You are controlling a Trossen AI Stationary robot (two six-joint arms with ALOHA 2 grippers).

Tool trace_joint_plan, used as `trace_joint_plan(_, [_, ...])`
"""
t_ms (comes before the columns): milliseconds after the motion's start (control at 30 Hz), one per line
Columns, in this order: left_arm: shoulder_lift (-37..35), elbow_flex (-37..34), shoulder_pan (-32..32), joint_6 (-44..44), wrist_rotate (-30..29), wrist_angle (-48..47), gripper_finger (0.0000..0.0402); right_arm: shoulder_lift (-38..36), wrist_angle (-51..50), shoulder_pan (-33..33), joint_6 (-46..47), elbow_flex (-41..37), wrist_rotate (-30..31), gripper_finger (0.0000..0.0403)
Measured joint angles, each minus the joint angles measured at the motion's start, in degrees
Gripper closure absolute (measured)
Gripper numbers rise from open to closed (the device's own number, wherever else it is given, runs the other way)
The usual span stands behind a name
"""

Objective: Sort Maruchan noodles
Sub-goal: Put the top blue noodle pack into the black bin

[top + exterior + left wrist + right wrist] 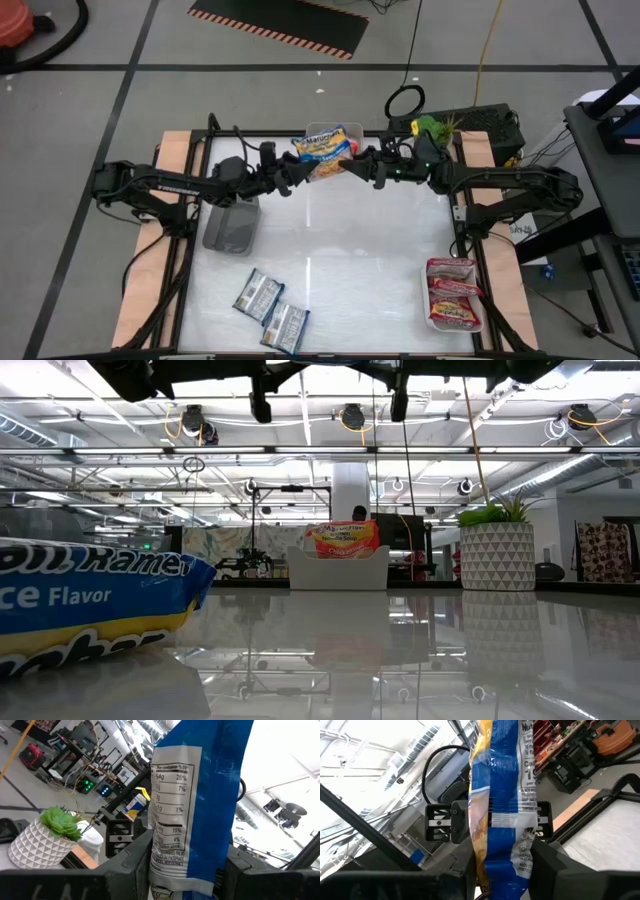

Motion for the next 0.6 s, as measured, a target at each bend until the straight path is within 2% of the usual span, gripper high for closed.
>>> trace_joint_plan(133, [-0.6, 0.0, 0.0, -1.8, 1.5, -0.5, 0.0213, 0.0, 0.7, 0.0, 0.1, 0.0, -1.4, 0.0291])
trace_joint_plan(400, [-3.4, 0.1, 1.2, -3.0, 1.0, -1.0, 0.0061, -0.4, 1.0, 0.1, 0.5, 0.0, -3.1, 0.0291])
trace_joint_plan(500, [-5.7, 0.5, 3.2, -3.5, 0.9, -3.6, 0.0040, -0.6, 0.4, 0.5, 0.2, 0.0, -3.2, 0.0291])
trace_joint_plan(600, [-9.7, 1.3, 6.4, -4.7, 2.0, -13.0, 0.0037, -0.6, -1.2, 1.2, -0.1, 0.0, -3.1, 0.0291])
